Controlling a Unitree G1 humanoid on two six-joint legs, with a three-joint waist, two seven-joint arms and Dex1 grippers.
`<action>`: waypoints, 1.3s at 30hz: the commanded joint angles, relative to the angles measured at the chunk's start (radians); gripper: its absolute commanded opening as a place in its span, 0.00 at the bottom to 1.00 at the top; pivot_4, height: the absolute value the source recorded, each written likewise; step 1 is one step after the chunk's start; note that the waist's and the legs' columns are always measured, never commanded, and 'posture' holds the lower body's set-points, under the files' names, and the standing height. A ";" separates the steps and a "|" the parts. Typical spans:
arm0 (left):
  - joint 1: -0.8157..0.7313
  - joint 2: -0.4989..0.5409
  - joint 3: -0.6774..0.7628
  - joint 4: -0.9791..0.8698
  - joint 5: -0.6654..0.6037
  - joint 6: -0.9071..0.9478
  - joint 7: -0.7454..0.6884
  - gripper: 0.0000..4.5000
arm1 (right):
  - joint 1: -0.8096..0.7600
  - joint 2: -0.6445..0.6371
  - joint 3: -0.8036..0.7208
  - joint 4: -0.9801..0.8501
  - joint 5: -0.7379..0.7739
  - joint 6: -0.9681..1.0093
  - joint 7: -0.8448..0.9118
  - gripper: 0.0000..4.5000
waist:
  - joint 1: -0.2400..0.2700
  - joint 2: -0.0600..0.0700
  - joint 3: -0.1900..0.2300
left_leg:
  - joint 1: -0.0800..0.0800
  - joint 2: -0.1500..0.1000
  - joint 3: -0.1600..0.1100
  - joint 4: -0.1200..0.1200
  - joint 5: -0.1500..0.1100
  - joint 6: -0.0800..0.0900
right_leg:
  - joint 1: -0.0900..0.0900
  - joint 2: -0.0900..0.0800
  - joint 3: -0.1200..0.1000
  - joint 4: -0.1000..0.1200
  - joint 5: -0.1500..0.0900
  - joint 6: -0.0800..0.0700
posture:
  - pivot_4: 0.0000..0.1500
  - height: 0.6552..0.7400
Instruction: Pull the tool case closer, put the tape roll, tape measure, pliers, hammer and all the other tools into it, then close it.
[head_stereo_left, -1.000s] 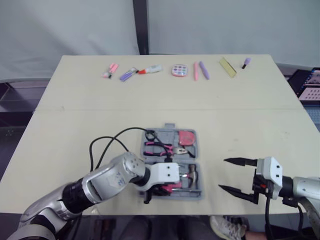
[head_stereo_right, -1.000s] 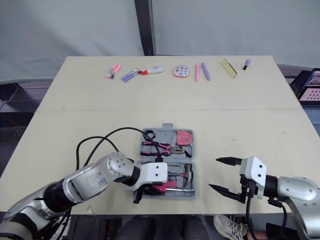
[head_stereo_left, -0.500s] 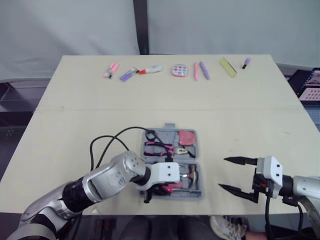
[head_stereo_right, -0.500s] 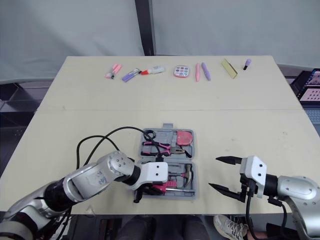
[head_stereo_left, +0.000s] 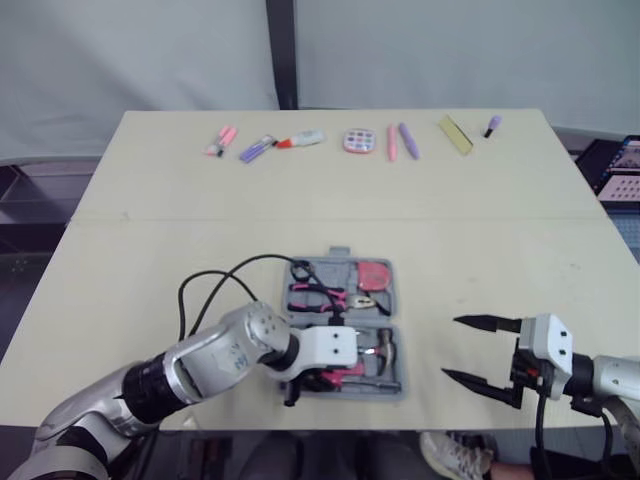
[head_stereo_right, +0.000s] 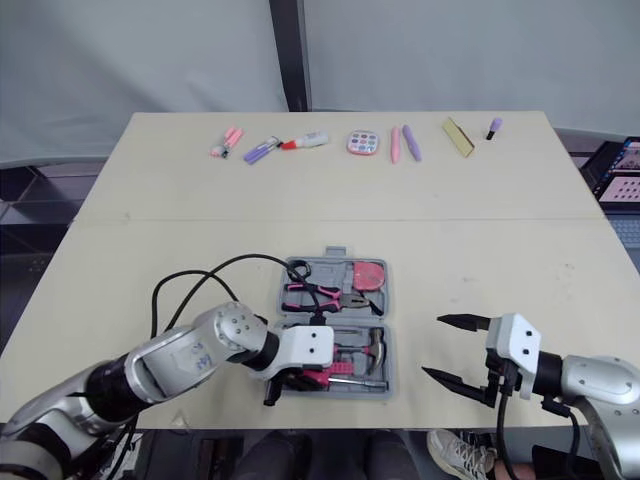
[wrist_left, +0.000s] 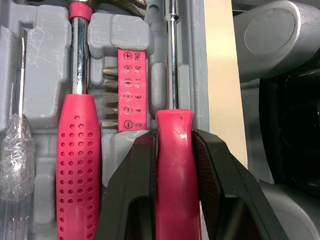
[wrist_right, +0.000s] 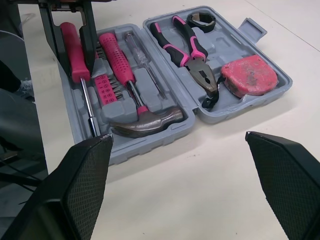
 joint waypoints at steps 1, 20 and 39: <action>0.008 0.006 0.002 -0.014 0.007 -0.009 -0.004 0.13 | 0.015 -0.015 -0.026 -0.041 0.035 0.003 0.022 1.00 | 0.000 0.000 0.000 | 0.000 0.000 0.000 0.000 0.000 0.000 | 0.000 0.000 0.000 0.000 0.000 0.000 | 1.00 1.00; 0.003 -0.008 -0.008 0.002 0.011 -0.007 -0.001 0.13 | 0.022 -0.050 -0.029 -0.035 0.045 -0.010 0.102 1.00 | 0.001 0.000 0.000 | 0.000 0.000 0.000 0.000 0.000 0.000 | 0.000 0.000 0.000 0.000 0.000 0.000 | 1.00 1.00; 0.016 -0.013 0.092 -0.029 -0.090 0.080 -0.034 0.67 | 0.018 -0.033 -0.020 -0.028 0.033 -0.015 0.081 1.00 | 0.000 0.000 0.000 | 0.000 0.000 0.000 0.001 0.000 0.000 | 0.000 0.000 0.000 0.000 0.000 0.000 | 1.00 1.00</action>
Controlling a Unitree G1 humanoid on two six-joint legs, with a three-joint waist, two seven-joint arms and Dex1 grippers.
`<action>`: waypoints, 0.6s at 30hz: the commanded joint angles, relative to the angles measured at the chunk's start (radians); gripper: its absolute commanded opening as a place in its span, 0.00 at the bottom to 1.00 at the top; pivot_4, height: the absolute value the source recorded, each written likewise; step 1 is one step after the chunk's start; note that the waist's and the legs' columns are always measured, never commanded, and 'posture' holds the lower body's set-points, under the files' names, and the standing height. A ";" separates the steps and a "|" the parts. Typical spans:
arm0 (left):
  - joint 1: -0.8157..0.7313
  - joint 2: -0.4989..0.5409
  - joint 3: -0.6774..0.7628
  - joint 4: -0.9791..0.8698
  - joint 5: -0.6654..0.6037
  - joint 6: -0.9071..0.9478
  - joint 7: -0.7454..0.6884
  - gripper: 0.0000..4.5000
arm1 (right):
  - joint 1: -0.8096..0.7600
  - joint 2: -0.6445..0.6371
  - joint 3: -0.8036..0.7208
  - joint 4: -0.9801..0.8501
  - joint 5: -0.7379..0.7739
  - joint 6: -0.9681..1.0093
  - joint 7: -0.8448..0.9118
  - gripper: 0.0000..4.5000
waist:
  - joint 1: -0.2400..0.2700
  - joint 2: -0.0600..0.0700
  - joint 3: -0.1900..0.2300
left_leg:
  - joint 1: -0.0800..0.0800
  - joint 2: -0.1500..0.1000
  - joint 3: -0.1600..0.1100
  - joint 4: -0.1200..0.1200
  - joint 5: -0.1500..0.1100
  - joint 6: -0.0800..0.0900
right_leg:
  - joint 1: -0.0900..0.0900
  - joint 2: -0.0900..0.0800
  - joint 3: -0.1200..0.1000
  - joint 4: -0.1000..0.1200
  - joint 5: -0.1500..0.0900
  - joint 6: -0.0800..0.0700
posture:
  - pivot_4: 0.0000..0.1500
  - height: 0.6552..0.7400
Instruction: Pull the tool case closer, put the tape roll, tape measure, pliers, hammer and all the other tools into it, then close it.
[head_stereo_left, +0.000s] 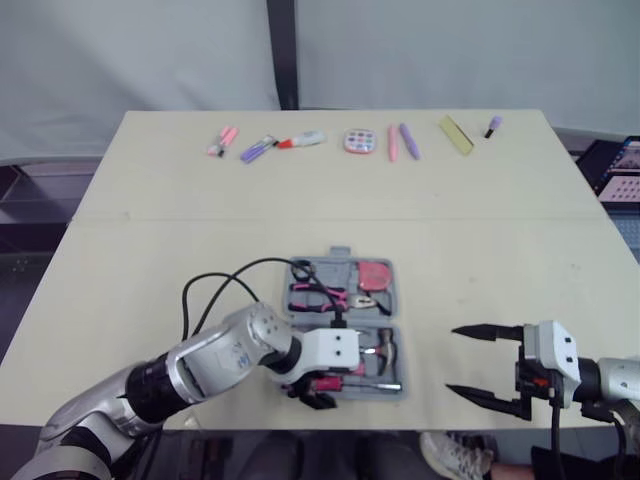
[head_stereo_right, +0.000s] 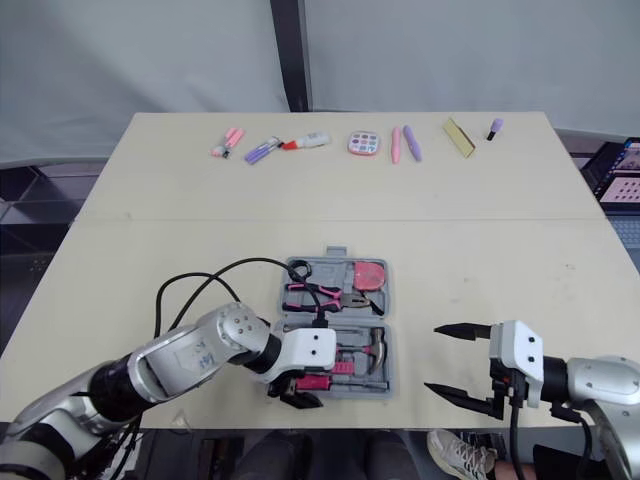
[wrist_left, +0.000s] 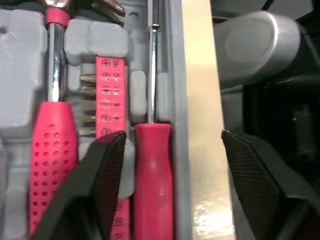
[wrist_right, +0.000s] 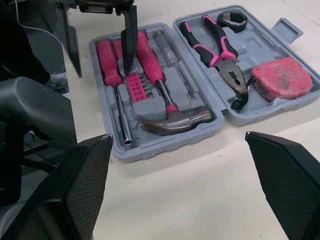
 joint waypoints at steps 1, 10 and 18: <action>0.008 0.009 0.081 -0.038 -0.051 0.037 -0.010 0.67 | -0.004 0.006 -0.011 -0.012 0.008 -0.018 -0.003 1.00 | -0.001 0.000 0.000 | 0.000 0.000 0.000 0.000 0.000 0.000 | 0.000 0.000 0.000 0.000 0.000 0.000 | 1.00 1.00; 0.189 0.065 0.323 -0.014 -0.121 -0.198 -0.040 0.37 | -0.018 0.005 -0.012 -0.009 0.011 -0.011 -0.005 1.00 | -0.003 0.001 0.000 | 0.000 0.000 0.000 -0.001 0.000 0.000 | -0.001 0.000 0.000 0.000 0.000 0.000 | 1.00 1.00; 0.445 0.022 0.435 0.069 -0.129 -0.646 -0.128 0.01 | -0.029 0.005 -0.012 -0.010 0.010 -0.002 -0.009 1.00 | 0.005 0.002 -0.001 | 0.001 0.000 -0.001 0.000 0.000 0.000 | 0.000 -0.002 0.000 -0.001 0.000 0.000 | 1.00 1.00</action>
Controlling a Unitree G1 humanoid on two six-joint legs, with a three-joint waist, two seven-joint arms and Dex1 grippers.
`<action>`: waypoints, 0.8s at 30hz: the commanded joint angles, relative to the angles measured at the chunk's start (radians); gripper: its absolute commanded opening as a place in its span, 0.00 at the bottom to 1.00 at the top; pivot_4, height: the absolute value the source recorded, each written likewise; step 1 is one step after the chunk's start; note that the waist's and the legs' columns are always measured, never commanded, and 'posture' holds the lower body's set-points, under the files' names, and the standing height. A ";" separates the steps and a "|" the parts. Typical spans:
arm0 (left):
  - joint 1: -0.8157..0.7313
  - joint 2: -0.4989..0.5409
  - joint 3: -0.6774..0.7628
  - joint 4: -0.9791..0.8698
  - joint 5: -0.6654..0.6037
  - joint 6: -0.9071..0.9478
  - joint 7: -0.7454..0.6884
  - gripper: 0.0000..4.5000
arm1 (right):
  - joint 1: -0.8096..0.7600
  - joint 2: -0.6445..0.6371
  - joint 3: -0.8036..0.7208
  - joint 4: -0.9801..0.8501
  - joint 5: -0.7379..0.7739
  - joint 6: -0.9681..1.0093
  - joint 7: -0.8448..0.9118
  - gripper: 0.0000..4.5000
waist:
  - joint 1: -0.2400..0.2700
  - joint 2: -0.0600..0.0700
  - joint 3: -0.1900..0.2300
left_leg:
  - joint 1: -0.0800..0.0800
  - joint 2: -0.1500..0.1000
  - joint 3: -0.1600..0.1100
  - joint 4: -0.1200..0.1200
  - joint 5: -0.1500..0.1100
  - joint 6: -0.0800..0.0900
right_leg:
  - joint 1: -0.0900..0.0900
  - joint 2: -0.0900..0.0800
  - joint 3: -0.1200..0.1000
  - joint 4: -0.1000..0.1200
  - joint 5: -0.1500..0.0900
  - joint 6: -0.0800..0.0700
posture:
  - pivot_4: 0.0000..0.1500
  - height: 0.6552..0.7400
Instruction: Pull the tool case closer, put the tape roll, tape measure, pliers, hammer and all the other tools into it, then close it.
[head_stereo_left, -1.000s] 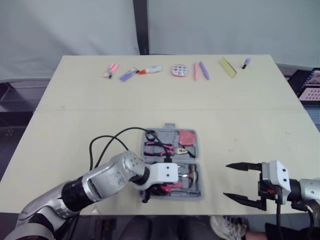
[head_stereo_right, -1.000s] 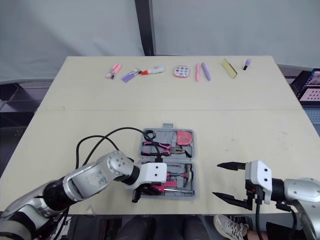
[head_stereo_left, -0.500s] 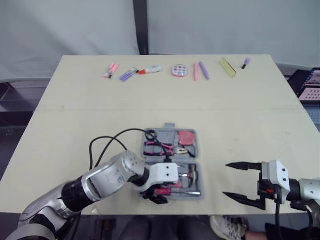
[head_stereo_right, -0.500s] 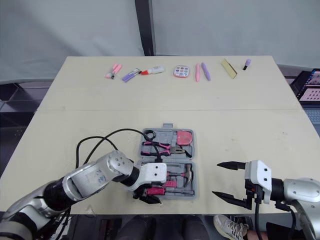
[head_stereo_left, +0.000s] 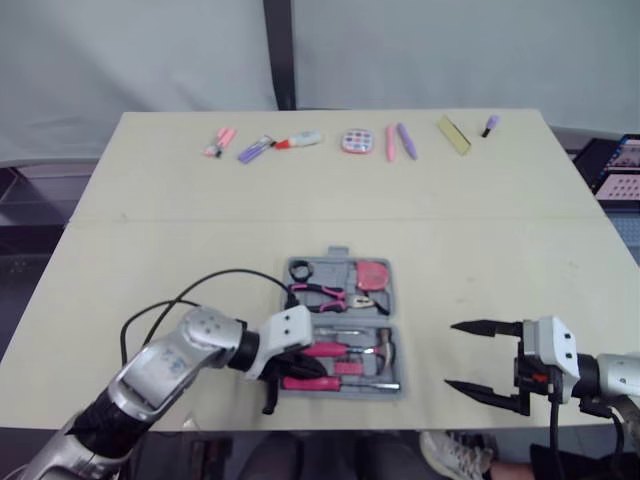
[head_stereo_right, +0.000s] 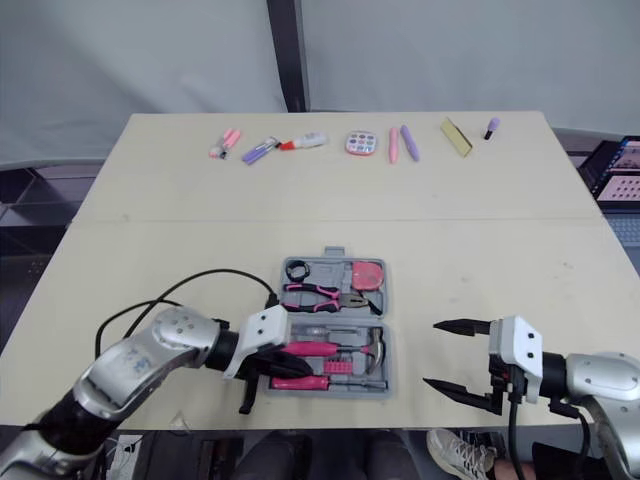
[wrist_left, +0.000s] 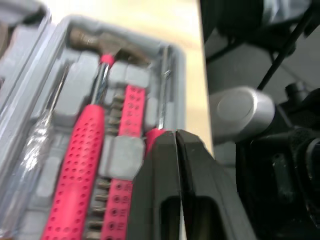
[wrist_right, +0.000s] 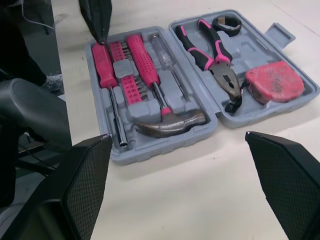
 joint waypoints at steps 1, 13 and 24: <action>0.045 -0.032 0.016 0.027 0.023 -0.177 -0.012 0.01 | 0.005 0.001 -0.016 -0.015 0.011 -0.004 -0.008 1.00 | 0.002 0.000 0.000 | 0.000 0.000 0.000 0.000 0.000 0.000 | 0.000 0.000 0.000 0.000 0.000 0.000 | 1.00 1.00; 0.082 -0.099 -0.061 0.181 0.174 -0.388 0.003 0.01 | 0.027 -0.010 -0.048 -0.029 0.015 0.004 -0.012 1.00 | -0.006 0.002 -0.001 | 0.000 0.000 0.001 0.000 0.000 0.000 | 0.000 0.001 0.000 0.001 0.000 0.000 | 1.00 1.00; 0.090 -0.092 -0.056 0.195 0.199 -0.392 -0.003 0.01 | 0.033 -0.011 -0.053 -0.035 0.015 0.007 -0.014 1.00 | -0.006 0.002 -0.001 | 0.000 0.000 0.001 0.000 0.000 0.000 | 0.000 0.001 0.000 0.001 0.000 0.000 | 1.00 1.00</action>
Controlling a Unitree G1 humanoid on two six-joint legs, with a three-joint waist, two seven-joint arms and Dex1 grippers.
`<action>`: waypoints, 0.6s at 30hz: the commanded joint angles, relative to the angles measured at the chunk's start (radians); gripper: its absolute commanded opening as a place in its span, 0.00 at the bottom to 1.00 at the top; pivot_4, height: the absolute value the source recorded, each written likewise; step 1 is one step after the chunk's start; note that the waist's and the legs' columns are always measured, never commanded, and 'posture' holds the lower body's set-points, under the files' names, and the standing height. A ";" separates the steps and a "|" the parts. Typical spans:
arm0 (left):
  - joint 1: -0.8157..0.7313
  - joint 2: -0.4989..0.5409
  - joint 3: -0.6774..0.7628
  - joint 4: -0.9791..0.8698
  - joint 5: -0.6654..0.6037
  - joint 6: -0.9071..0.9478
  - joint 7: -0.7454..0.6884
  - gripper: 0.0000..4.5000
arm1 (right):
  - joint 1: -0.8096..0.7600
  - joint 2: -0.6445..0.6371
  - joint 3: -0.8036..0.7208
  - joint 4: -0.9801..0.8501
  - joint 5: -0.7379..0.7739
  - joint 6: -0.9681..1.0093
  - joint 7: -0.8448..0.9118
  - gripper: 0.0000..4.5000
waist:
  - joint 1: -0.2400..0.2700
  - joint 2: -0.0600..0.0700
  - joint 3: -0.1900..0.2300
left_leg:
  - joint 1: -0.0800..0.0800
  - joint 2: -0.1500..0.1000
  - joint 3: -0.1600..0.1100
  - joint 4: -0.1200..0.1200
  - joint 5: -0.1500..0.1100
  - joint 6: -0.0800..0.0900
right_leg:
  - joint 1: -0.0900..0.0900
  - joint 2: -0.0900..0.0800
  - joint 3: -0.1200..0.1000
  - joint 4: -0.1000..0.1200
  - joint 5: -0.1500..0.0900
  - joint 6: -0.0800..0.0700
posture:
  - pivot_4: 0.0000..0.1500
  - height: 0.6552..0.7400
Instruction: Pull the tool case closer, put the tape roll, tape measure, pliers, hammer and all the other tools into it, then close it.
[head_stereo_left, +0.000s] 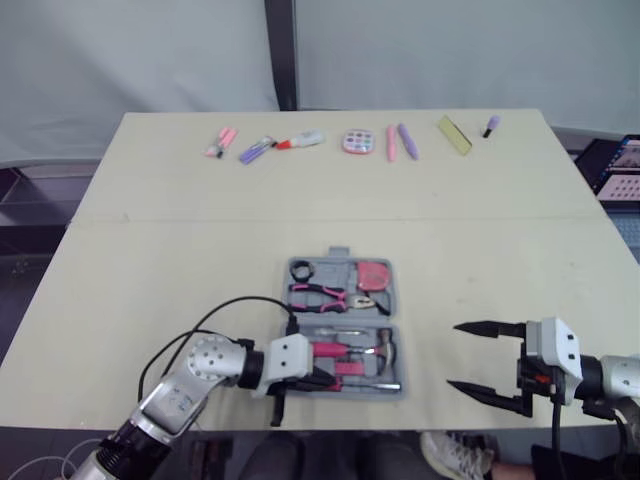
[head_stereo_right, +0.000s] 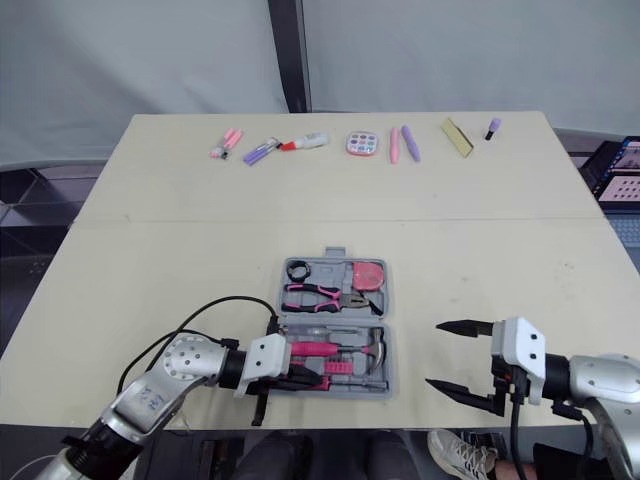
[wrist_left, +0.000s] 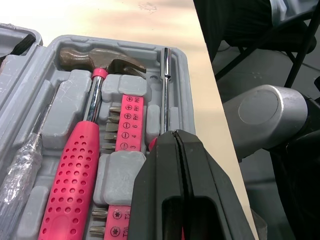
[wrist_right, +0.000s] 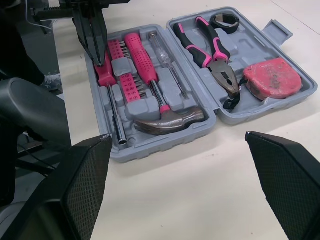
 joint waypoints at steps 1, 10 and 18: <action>0.015 0.008 -0.001 -0.004 0.011 -0.010 -0.010 0.01 | 0.005 -0.008 -0.031 -0.031 0.015 0.003 -0.010 1.00 | 0.000 0.000 0.000 | 0.000 0.000 0.000 0.000 0.000 0.000 | 0.000 0.000 0.000 0.000 0.000 0.000 | 1.00 1.00; 0.031 0.011 0.001 0.012 0.035 -0.012 -0.009 0.01 | -0.007 -0.008 -0.027 -0.026 0.012 0.006 -0.008 1.00 | 0.000 0.000 0.000 | 0.000 0.000 0.000 0.000 0.000 0.000 | 0.000 0.000 0.000 0.000 0.000 0.000 | 1.00 1.00; 0.027 -0.003 0.008 0.043 0.041 -0.024 0.002 0.01 | -0.015 -0.008 -0.026 -0.021 0.009 0.006 -0.005 1.00 | 0.000 0.001 -0.001 | 0.000 0.000 0.000 0.000 0.000 0.000 | 0.000 0.000 0.000 0.000 0.000 0.000 | 1.00 1.00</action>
